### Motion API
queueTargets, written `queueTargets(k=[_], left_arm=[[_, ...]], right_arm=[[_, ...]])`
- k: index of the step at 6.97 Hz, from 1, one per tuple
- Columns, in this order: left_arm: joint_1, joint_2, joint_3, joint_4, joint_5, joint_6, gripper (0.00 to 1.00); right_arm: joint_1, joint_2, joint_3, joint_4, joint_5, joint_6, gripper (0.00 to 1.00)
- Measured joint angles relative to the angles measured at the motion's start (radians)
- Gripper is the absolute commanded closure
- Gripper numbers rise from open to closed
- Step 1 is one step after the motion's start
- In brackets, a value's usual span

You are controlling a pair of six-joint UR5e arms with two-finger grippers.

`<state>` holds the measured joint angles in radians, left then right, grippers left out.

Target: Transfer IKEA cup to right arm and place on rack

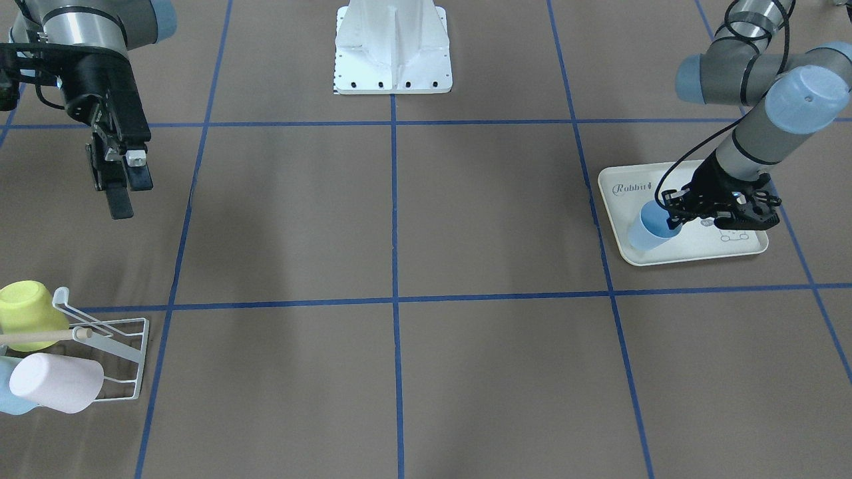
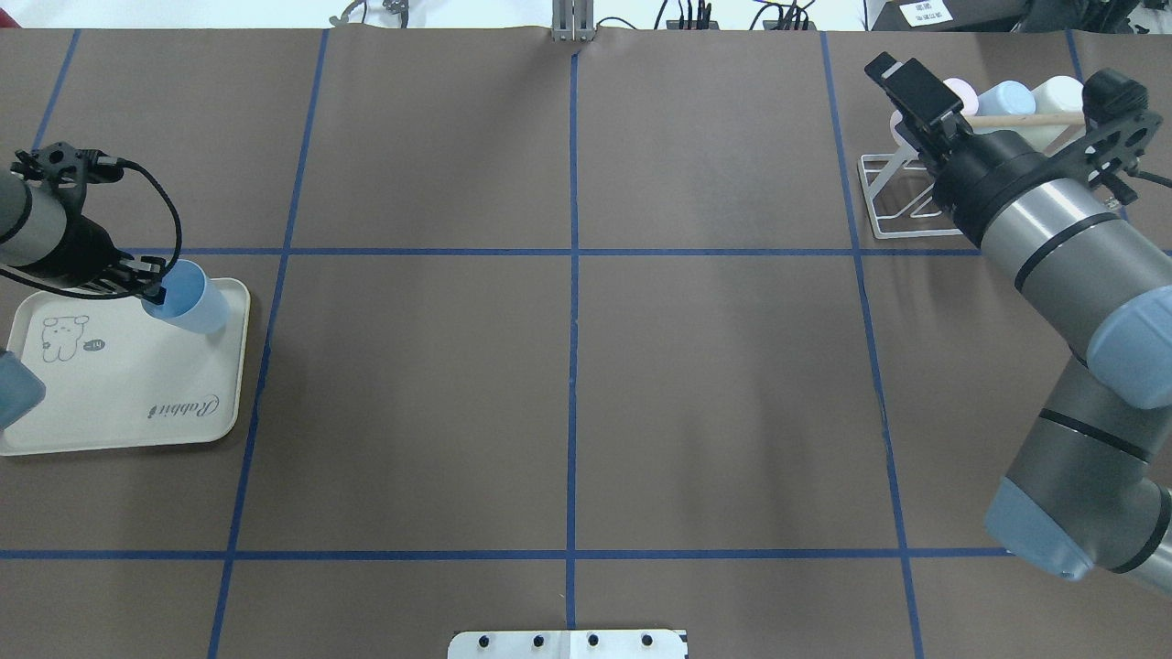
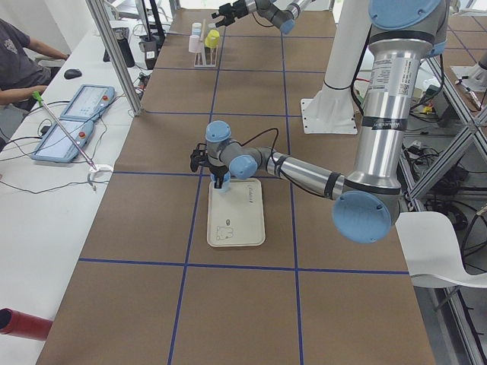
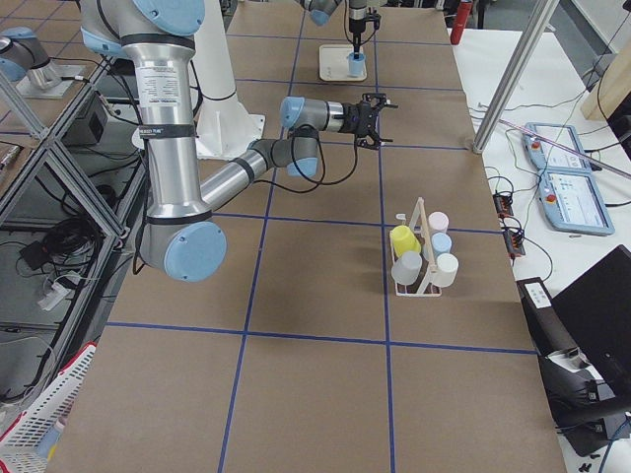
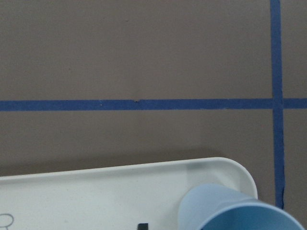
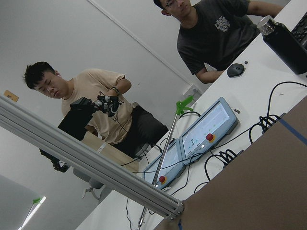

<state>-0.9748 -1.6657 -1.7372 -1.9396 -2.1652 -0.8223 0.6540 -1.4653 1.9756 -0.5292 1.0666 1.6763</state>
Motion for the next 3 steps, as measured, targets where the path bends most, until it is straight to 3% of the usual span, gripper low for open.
queueTargets(k=[3], left_arm=[[-0.077,-0.037,-0.148,0.187,0.003,-0.034,1.0]], right_arm=[[-0.029,0.053,-0.012,0.001,0.0,0.044,0.0]])
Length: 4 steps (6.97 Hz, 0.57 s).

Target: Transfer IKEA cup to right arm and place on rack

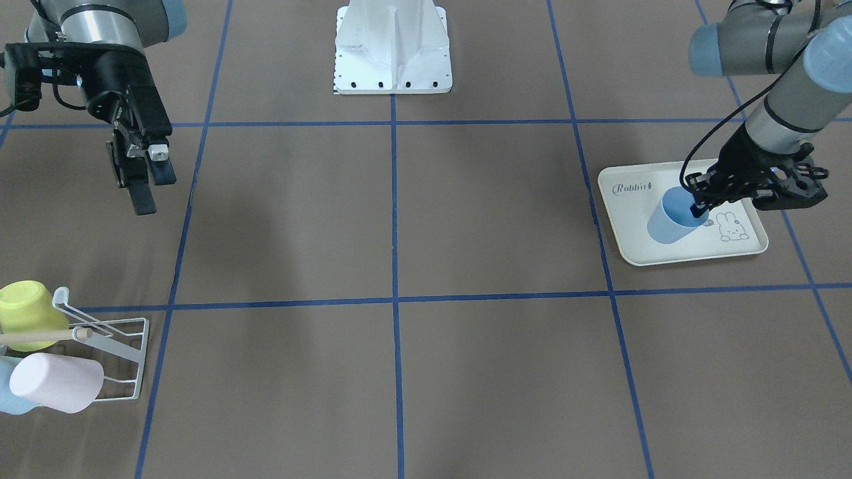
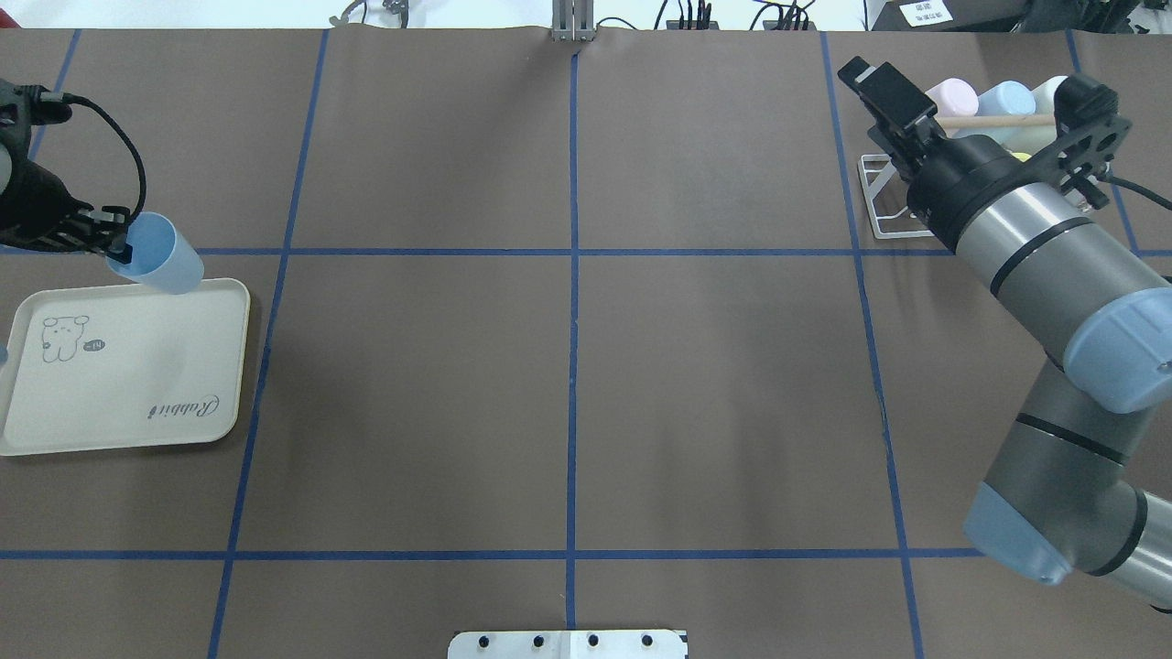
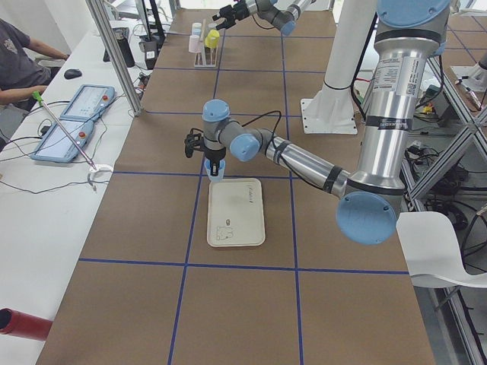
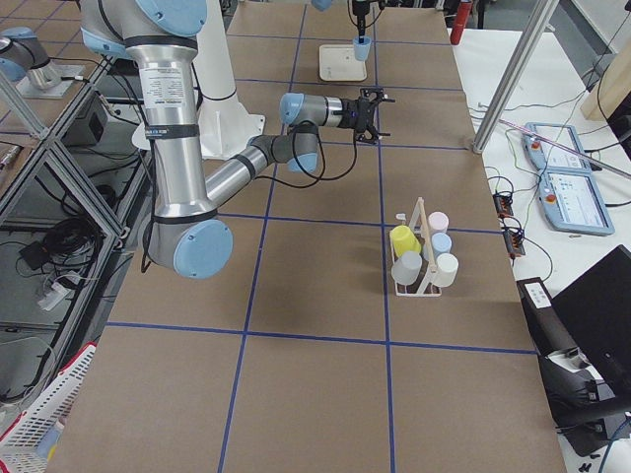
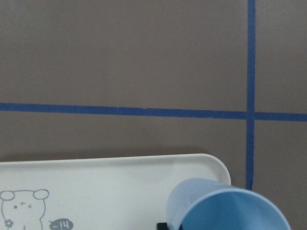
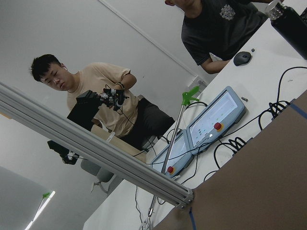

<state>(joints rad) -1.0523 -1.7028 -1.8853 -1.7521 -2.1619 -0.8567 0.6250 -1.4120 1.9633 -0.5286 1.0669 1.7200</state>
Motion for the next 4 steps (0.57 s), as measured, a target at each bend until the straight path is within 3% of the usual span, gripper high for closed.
queueTargets(k=[2,4], left_arm=[[-0.013,-0.085,-0.038,0.009,0.0,-0.181,1.0],[-0.012,-0.161,-0.04,-0.064,-0.002,-0.387,1.0]], right_arm=[[-0.041,0.098,-0.046,0.0,0.0,0.12,0.0],[-0.073,0.173,-0.07,0.0,-0.001,0.245,0.0]])
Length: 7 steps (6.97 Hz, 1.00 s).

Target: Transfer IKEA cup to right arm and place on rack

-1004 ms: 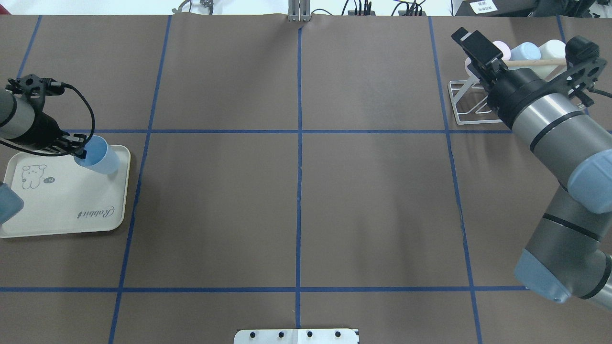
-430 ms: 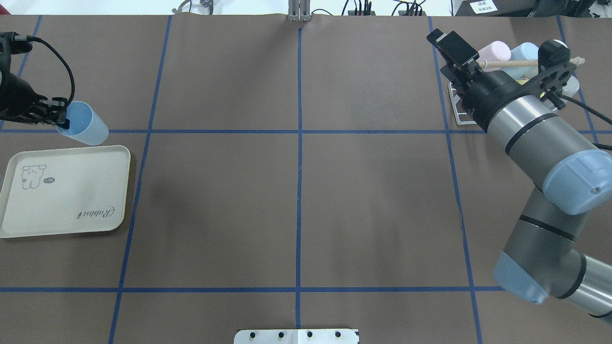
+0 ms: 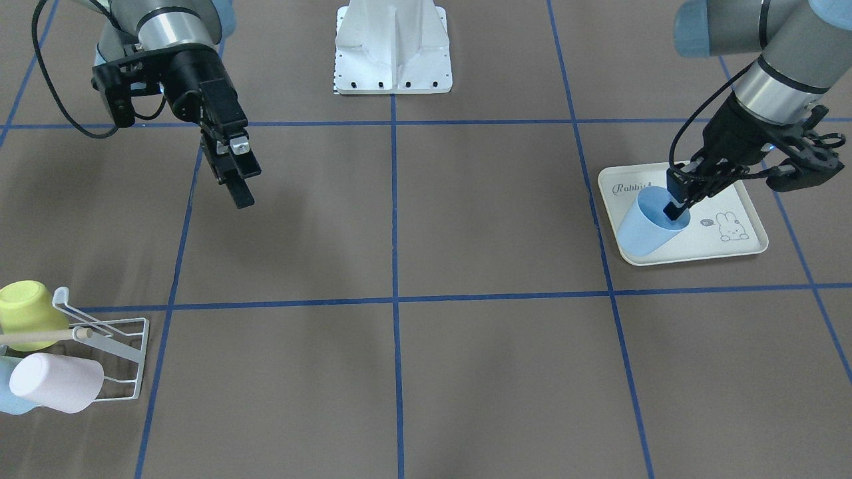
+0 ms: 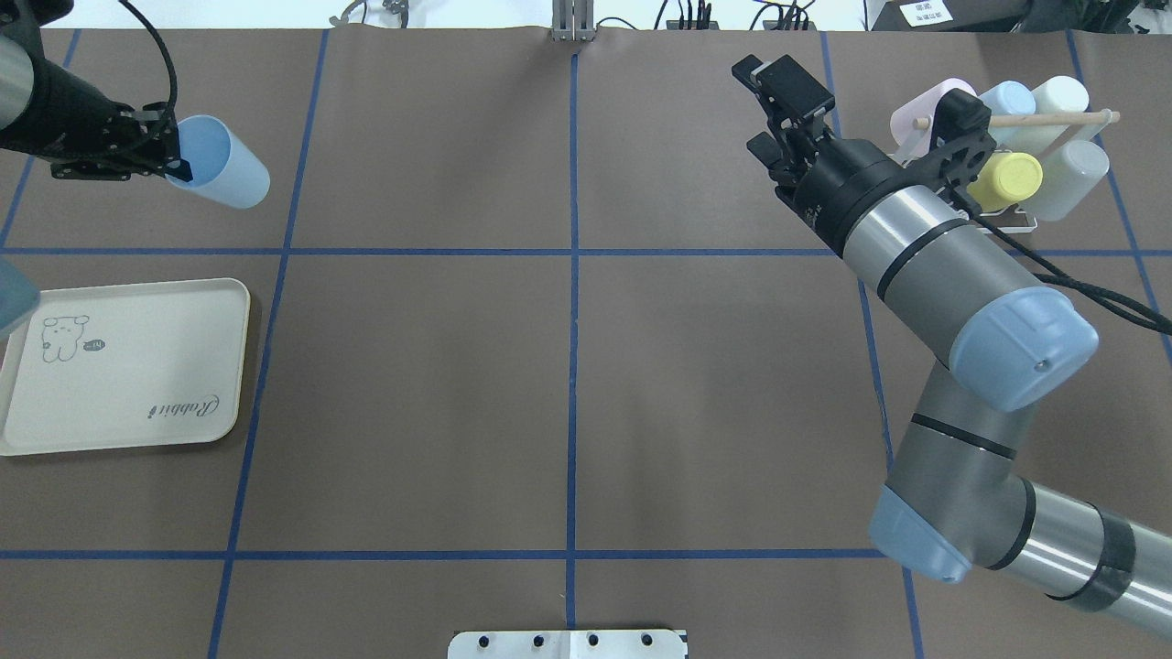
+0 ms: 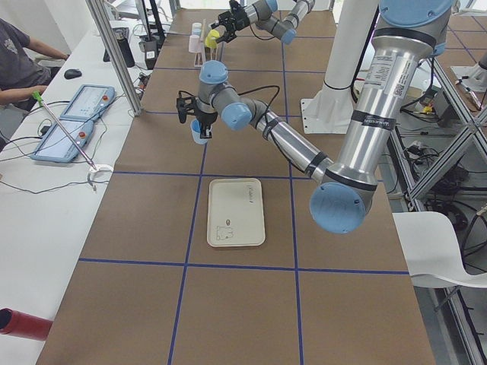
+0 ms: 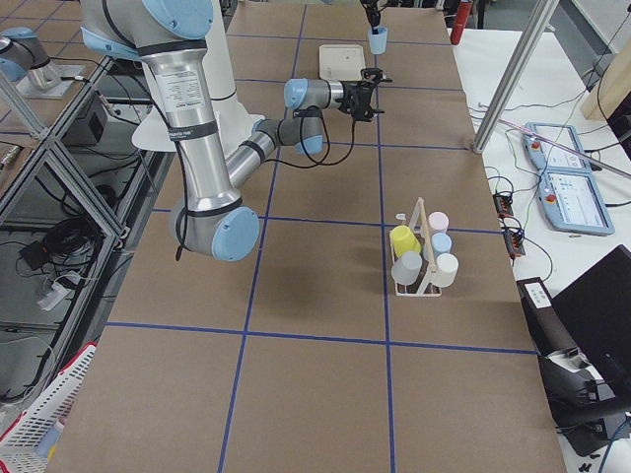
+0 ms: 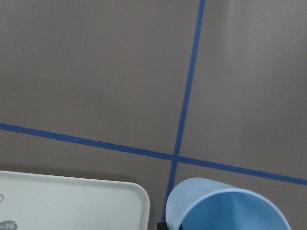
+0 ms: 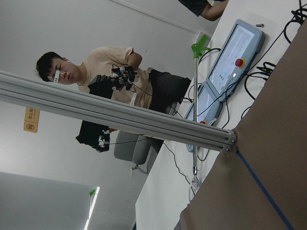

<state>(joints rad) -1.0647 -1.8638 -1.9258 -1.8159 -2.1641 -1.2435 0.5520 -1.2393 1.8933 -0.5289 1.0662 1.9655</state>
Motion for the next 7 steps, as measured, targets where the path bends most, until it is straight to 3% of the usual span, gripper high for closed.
queueTargets(k=[2,4,7], left_arm=[[0.003,-0.017,0.022,-0.21,-0.002,-0.195,1.0],[0.007,-0.018,0.09,-0.502,-0.002,-0.398,1.0],[0.038,-0.035,0.222,-0.927,0.03,-0.672,1.0]], right_arm=[[-0.026,0.045,-0.001,0.001,0.0,0.065,0.0],[-0.062,0.082,0.003,0.014,0.0,0.111,0.0],[-0.105,0.094,-0.005,0.115,-0.001,0.118,0.0]])
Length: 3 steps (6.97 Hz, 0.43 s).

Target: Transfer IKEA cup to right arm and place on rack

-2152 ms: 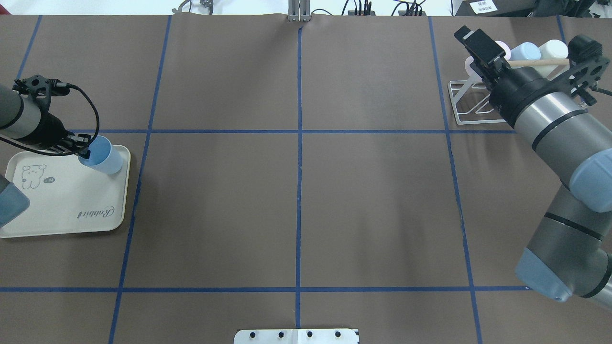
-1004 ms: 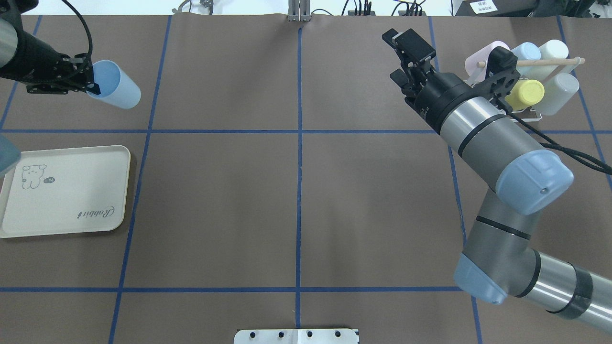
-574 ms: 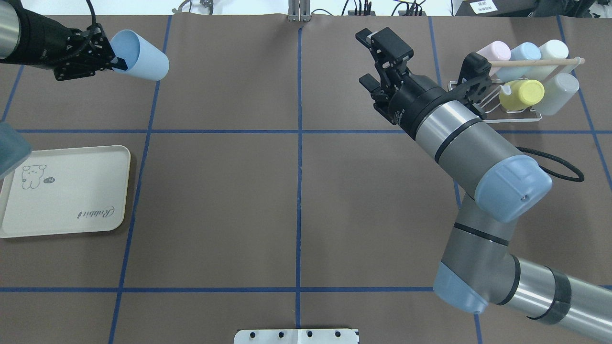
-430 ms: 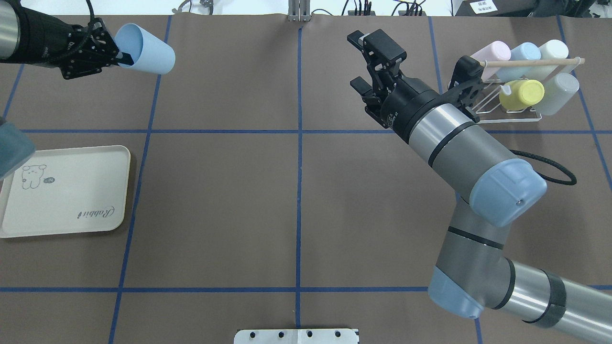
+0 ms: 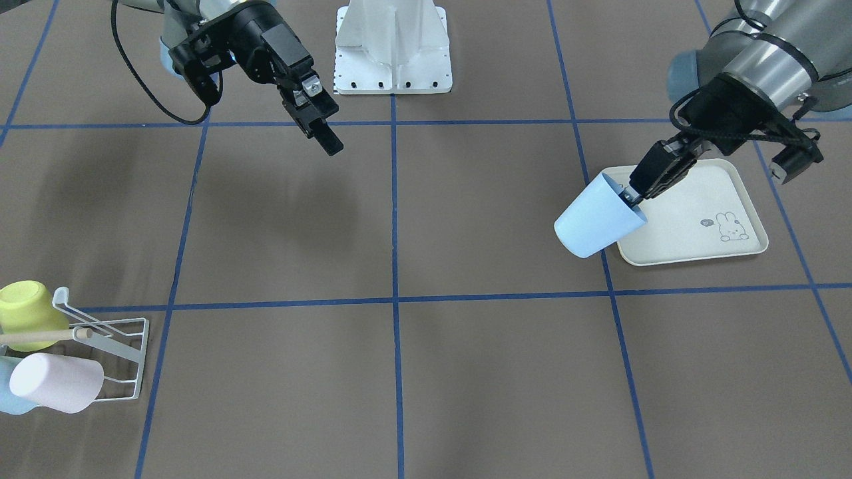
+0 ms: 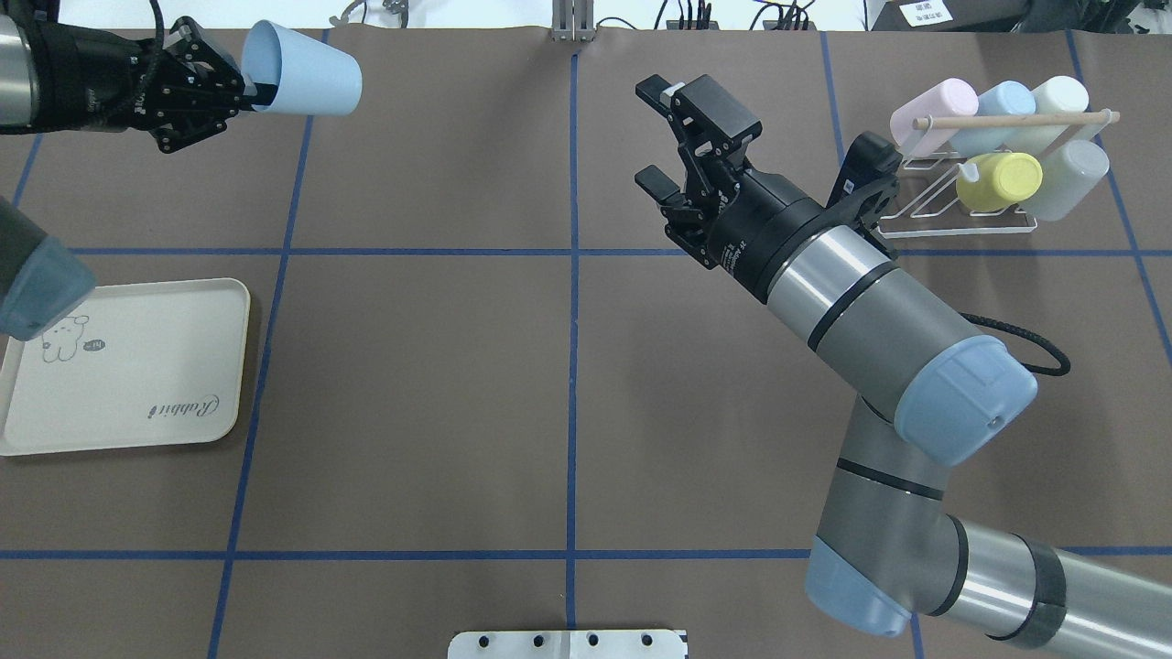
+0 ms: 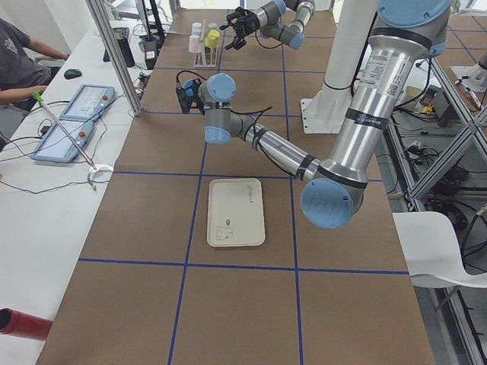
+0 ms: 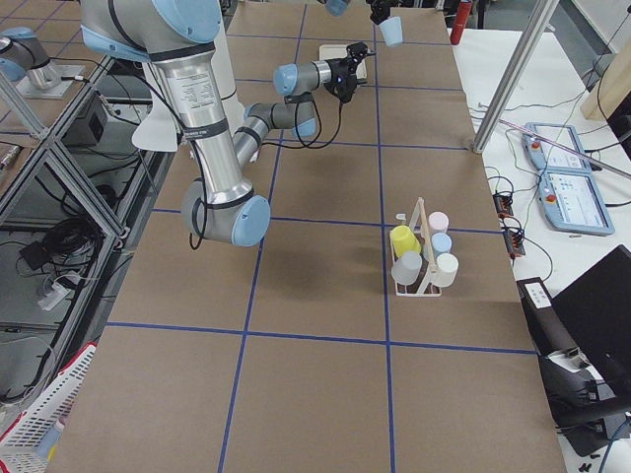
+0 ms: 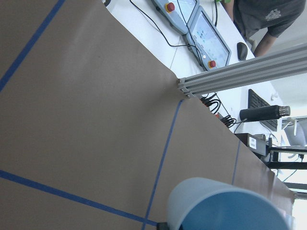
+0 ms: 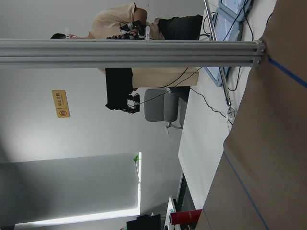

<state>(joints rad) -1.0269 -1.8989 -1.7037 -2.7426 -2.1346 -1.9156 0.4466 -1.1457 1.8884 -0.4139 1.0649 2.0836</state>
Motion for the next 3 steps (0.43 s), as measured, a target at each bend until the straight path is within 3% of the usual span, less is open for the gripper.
queueTargets(k=[3], left_arm=[[0.193,-0.035,0.023,-0.247,0.287,-0.221,1.0]], right_arm=[[-0.034,0.005,-0.003,0.01,0.001,-0.005,0.0]])
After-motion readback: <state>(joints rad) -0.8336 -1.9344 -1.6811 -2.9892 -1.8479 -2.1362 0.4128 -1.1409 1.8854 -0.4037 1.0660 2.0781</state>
